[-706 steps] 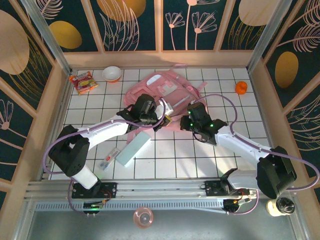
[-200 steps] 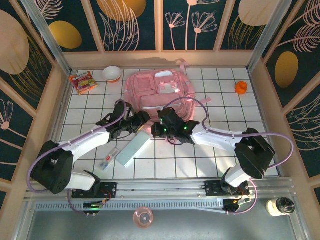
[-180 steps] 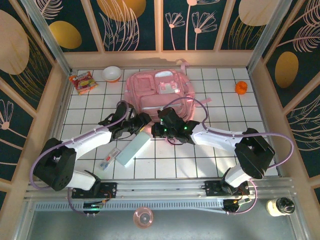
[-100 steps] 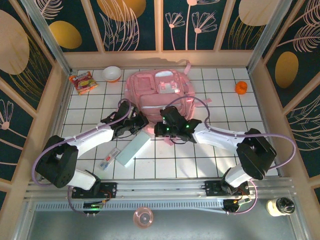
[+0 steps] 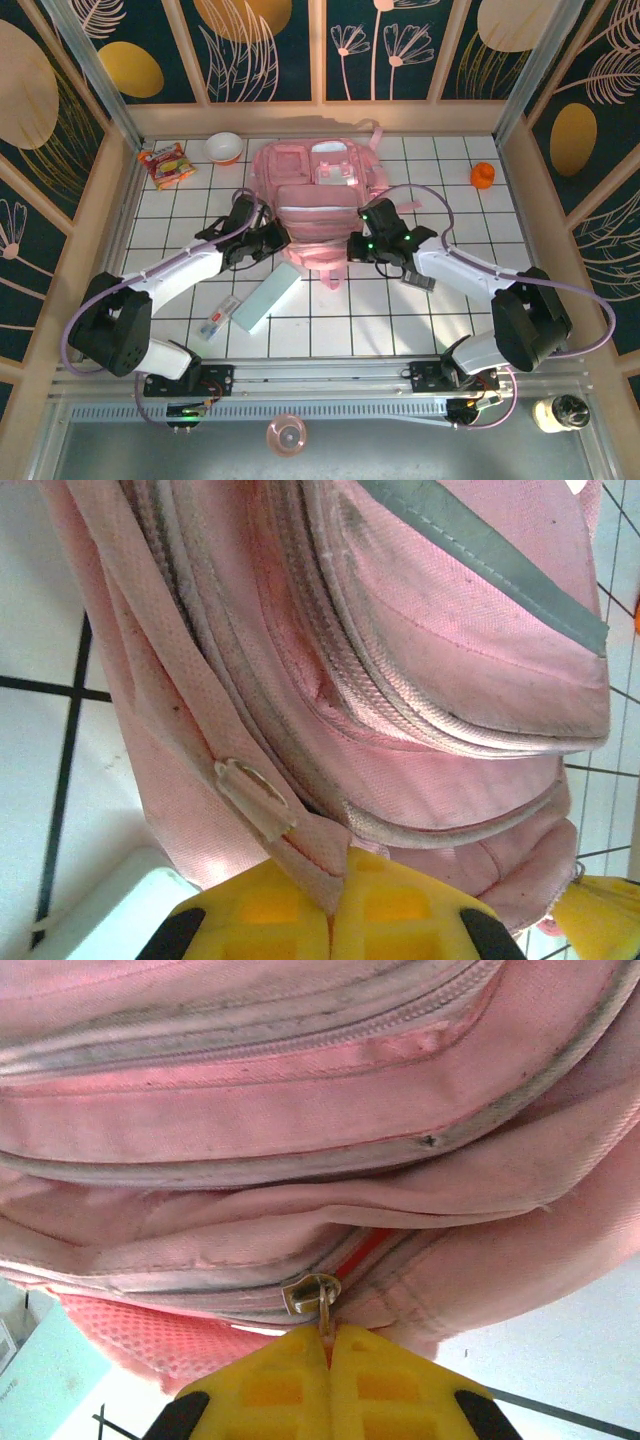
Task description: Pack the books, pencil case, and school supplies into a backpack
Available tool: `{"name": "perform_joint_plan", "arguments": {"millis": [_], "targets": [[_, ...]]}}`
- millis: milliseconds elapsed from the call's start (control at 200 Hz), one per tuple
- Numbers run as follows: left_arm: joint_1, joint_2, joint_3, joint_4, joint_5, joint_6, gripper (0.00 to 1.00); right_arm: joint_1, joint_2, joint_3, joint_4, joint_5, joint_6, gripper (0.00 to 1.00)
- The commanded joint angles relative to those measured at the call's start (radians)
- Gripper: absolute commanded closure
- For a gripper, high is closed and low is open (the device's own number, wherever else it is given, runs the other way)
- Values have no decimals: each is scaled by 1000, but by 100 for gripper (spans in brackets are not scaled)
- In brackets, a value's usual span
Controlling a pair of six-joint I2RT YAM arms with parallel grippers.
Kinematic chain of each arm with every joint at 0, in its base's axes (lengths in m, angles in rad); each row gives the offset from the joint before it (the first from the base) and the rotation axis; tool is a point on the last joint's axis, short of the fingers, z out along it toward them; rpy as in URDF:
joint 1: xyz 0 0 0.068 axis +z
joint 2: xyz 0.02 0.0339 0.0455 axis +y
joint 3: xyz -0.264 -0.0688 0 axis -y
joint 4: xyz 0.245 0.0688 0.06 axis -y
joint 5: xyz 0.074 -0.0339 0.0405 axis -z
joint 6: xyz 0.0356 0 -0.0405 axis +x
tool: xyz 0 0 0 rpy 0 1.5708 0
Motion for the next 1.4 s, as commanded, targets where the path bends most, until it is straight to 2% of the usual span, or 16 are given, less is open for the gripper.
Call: {"name": "perform_joint_plan", "arguments": {"millis": [0, 125, 275, 440, 591, 691, 821, 951, 1301, 1396], "targets": [[53, -23, 63, -57, -76, 149, 100, -2, -19, -23, -36, -8, -37, 100], [75, 24, 118, -70, -111, 233, 100, 99, -25, -31, 33, -38, 24, 100], [102, 96, 198, -76, -125, 263, 100, 206, 17, -11, 100, -24, 116, 100], [108, 99, 224, -96, -76, 209, 68, 222, 59, 0, 199, -35, 177, 100], [104, -32, 117, -61, 24, 69, 55, 222, 106, 48, 200, -52, 156, 100], [74, -118, -17, 4, 99, -44, 47, 223, 125, 65, 198, -68, 143, 100], [-3, -121, -59, 12, 132, -106, 45, 224, 131, 67, 197, -75, 135, 100], [-54, -73, -62, 96, 135, -176, 46, 225, 125, 65, 203, -73, 136, 100], [-81, 60, -59, 190, 130, -241, 47, 232, 111, 66, 216, -76, 133, 100], [-81, 71, -59, 195, 119, -248, 53, 232, 103, 62, 215, -75, 129, 100]]}}
